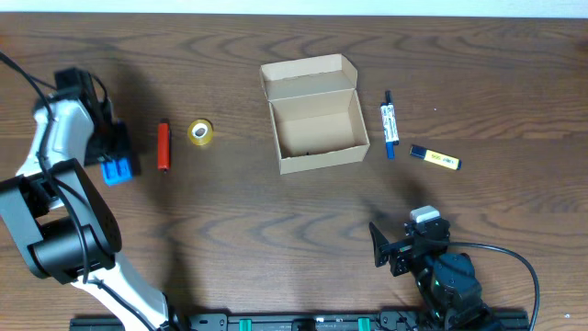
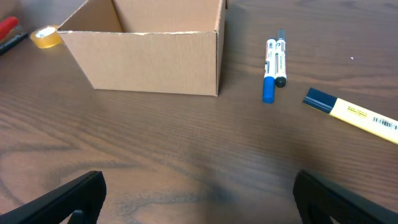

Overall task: Pack container
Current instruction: 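Close the left gripper on the blue duster, then lift the blue duster and carry it over the cardboard box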

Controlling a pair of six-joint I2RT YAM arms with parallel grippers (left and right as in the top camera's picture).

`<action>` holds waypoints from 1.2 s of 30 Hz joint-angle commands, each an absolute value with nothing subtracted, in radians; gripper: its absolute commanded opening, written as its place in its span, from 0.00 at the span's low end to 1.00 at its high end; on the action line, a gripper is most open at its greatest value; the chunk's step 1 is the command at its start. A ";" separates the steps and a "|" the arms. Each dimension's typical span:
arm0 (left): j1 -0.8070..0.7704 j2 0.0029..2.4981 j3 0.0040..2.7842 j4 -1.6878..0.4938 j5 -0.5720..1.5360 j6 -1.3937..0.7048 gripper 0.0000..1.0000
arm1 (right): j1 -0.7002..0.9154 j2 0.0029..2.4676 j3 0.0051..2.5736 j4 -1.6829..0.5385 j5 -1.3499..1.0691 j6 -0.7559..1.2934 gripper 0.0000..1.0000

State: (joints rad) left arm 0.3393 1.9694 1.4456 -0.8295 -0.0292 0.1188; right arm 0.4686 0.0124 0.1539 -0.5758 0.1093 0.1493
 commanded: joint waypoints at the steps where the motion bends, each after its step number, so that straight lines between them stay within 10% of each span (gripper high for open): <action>1: 0.323 1.967 1.612 -0.900 -0.023 0.114 0.33 | 0.479 0.006 0.150 -0.575 0.116 0.157 0.99; 36: -0.569 2.058 1.977 -0.947 0.248 0.827 0.45 | 0.479 0.006 0.150 -0.575 0.116 0.157 0.99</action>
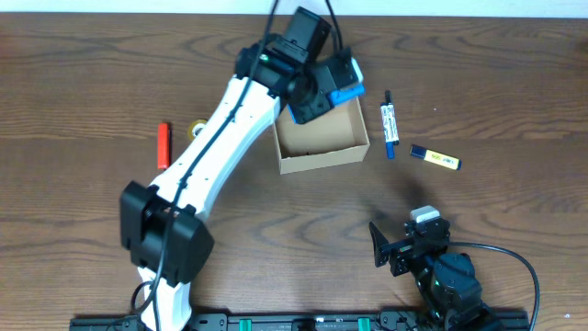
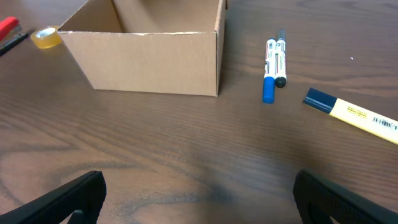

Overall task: Pack container
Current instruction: 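Lift the blue duster and carry it over the cardboard box, then lower the duster into the box and open the left gripper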

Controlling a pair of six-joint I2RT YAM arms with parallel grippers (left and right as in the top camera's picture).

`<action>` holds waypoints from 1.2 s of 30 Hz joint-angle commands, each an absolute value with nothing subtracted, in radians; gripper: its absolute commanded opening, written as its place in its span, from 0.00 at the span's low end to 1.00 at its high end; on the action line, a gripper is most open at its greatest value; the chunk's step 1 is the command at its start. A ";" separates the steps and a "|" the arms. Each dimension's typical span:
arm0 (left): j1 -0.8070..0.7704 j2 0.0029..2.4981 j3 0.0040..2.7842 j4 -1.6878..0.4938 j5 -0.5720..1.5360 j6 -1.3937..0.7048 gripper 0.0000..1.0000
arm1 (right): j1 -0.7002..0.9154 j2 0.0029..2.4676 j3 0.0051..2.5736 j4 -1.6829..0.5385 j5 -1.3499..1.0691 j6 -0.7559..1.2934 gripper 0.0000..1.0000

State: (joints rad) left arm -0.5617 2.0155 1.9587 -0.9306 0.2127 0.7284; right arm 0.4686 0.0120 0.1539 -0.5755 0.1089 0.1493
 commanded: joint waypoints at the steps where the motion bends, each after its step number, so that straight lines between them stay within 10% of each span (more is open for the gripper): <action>1: -0.570 2.069 1.977 -0.957 0.250 0.841 0.45 | 0.479 0.006 0.150 -0.575 0.116 0.157 0.99; 36: -0.549 2.226 1.964 -1.113 0.238 0.950 0.43 | 0.479 0.006 0.150 -0.575 0.116 0.157 0.99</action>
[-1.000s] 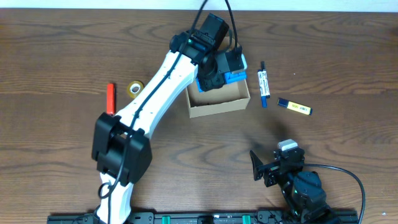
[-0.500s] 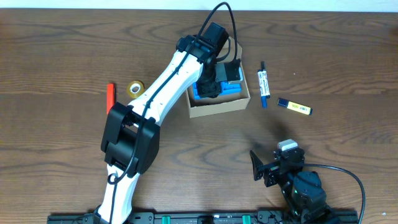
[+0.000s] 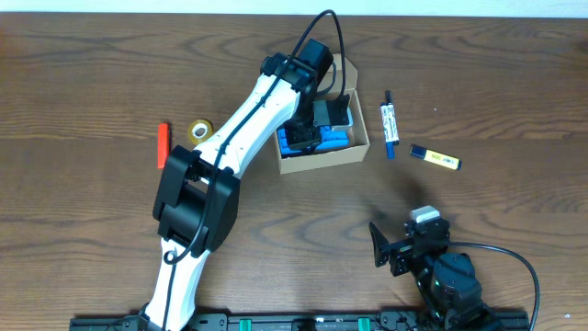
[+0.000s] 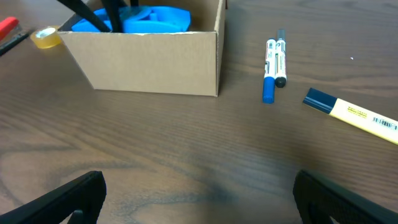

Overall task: Pack container
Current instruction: 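Lower the duster into the box and open the left gripper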

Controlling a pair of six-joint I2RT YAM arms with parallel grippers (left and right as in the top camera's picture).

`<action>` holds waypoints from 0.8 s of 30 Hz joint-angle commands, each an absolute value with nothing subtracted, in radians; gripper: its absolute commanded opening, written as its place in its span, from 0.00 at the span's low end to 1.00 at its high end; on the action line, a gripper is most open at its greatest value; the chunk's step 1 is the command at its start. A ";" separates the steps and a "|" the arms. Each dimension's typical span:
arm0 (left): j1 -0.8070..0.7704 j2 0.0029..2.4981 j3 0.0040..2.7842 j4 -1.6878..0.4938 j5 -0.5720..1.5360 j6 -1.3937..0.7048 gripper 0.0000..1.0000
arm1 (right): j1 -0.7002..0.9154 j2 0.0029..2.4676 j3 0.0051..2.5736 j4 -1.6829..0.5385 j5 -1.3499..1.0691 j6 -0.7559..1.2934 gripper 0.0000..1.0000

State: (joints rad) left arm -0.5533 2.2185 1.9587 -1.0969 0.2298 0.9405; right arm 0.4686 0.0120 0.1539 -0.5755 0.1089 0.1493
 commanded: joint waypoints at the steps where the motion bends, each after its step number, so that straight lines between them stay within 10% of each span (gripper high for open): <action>1: -0.549 2.226 1.963 -1.122 0.242 0.950 0.43 | 0.479 0.006 0.150 -0.575 0.116 0.157 0.99; 16: -0.542 2.226 1.959 -1.182 0.224 0.958 0.44 | 0.479 0.006 0.150 -0.575 0.116 0.157 0.99; 24: -0.542 2.226 1.959 -1.183 0.220 0.957 0.75 | 0.479 0.006 0.150 -0.575 0.116 0.157 0.99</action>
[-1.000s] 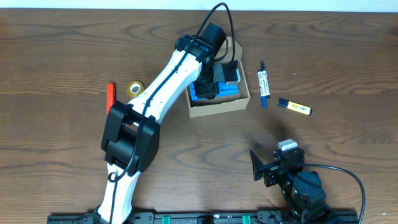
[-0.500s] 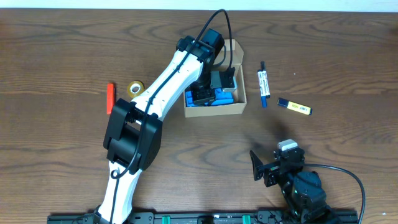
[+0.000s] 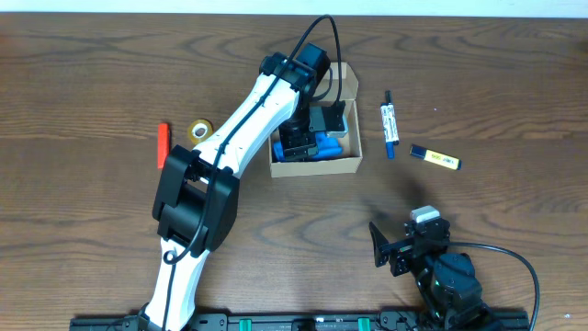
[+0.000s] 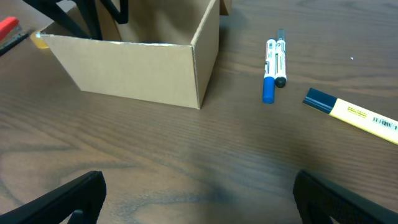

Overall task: Pack container
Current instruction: 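Lower the duster into the box and open the left gripper, then move the left gripper back over the red stapler and lower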

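Observation:
An open cardboard box (image 3: 342,165) (image 4: 130,71) stands mid-table, turned a little askew. My left gripper (image 3: 310,131) reaches down into it, and its dark fingers (image 4: 84,18) show above the far rim. A blue object (image 3: 323,148) lies inside the box under and around those fingers; whether they still grip it is hidden. To the right of the box lie a blue-and-white marker (image 3: 390,126) (image 4: 269,68), a black pen (image 4: 280,59) and a yellow highlighter (image 3: 435,158) (image 4: 351,112). My right gripper (image 3: 387,248) (image 4: 199,196) rests open near the front edge, holding nothing.
A red marker (image 3: 163,144) (image 4: 7,26) and a roll of yellow tape (image 3: 198,130) lie left of the box. The white left arm (image 3: 234,119) stretches diagonally from the front left across to the box.
The box has shifted left and toward the front and turned slightly. The blue object sits lower, no longer showing above the rim in the right wrist view. My right gripper has not moved.
My left gripper was on the blue object at the far left of the table. Then it held it over the box's back edge, then down inside the box. Now the object lies in the box, which has been pushed askew.

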Controlling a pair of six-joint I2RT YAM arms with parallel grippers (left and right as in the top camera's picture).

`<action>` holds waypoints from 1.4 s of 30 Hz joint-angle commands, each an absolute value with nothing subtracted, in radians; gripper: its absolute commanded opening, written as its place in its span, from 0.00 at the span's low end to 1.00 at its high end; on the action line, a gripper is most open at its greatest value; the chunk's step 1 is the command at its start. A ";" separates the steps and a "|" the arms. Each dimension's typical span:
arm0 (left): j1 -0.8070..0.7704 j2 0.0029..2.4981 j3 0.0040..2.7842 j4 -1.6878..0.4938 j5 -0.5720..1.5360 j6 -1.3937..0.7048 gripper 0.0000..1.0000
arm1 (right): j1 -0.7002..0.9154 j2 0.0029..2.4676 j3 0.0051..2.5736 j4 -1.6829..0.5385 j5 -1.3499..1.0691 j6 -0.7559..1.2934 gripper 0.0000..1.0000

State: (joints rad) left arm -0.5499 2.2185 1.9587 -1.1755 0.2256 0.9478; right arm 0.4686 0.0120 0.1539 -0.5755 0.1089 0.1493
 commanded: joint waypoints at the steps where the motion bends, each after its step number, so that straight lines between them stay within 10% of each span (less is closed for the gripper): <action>1: -0.542 2.226 1.959 -1.183 0.217 0.957 0.76 | 0.479 0.006 0.150 -0.575 0.116 0.157 0.99; 42: -0.355 1.790 2.115 -1.312 -0.078 0.173 0.74 | 0.479 0.006 0.150 -0.575 0.116 0.157 0.99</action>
State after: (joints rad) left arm -0.3908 1.8175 2.0972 -1.2839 -0.0547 0.2577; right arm 0.4686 0.0120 0.1539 -0.5755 0.1089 0.1493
